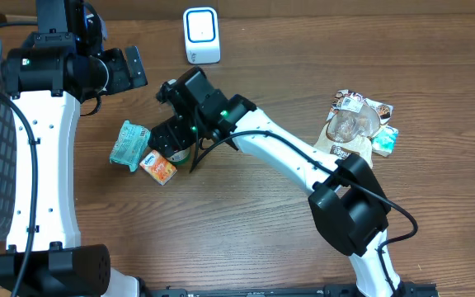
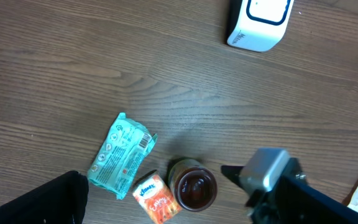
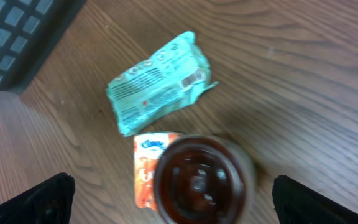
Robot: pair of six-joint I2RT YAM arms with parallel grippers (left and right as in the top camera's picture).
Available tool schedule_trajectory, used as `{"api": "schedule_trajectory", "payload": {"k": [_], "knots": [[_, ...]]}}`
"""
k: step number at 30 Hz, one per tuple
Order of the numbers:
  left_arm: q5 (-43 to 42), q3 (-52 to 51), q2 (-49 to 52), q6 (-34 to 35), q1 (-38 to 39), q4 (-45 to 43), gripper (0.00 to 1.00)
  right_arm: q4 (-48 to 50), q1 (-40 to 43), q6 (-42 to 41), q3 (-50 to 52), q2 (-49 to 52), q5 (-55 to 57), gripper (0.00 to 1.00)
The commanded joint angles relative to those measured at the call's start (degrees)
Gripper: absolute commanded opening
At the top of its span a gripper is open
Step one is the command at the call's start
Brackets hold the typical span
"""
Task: Scan the item barcode
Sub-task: 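Move the right gripper left and grasp the green-lidded jar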
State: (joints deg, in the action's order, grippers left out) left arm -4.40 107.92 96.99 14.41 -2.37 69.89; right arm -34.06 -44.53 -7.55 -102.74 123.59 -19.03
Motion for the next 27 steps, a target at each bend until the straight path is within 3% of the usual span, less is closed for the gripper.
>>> {"api": "schedule_trajectory", "payload": {"k": [1,9,17,27], "knots": [[0.4,-0.2,0.3,-0.7,-0.2,0.0,1.0,1.1,-0.5,-0.4,-0.2,2.7,1.4,1.0],[0.4,-0.2,0.3,-0.7,-0.2,0.0,1.0,1.4,-0.8,-0.6,-0.2,5.7,1.4,0.97],[0.4,-0.2,0.3,-0.7,-0.2,0.0,1.0,1.4,-0.8,-0.6,-0.2,7.2,1.8,0.85],[0.4,-0.2,0.3,-0.7,-0.2,0.0,1.0,0.8,0.3,-0.6,-0.2,7.2,1.8,0.64]]}}
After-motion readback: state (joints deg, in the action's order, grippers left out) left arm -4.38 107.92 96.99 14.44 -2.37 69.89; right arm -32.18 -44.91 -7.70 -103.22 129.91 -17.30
